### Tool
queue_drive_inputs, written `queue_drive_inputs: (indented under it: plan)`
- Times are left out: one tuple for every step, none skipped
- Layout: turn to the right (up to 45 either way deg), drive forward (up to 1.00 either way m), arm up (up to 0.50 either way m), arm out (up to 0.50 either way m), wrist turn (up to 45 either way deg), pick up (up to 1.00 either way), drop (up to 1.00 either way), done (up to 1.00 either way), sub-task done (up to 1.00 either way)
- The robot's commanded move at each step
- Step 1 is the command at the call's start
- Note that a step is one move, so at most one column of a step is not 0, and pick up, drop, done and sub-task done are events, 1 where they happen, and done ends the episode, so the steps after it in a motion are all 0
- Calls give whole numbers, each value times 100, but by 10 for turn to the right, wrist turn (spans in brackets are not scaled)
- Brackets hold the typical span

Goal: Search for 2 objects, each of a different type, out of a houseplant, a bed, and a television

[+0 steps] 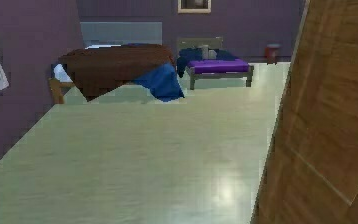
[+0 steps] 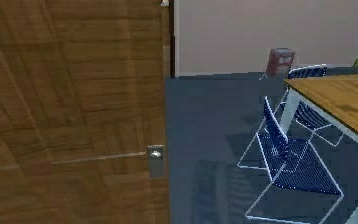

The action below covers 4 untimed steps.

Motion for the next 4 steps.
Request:
queue_drive_inputs:
  plan:
    - [-60, 0, 0, 0, 0, 0, 0, 0, 0]
    - [0, 100, 0, 0, 0, 0, 0, 0, 0]
    - [0, 10, 0, 0, 0, 0, 0, 0, 0]
    - [60, 0, 0, 0, 0, 0, 0, 0, 0]
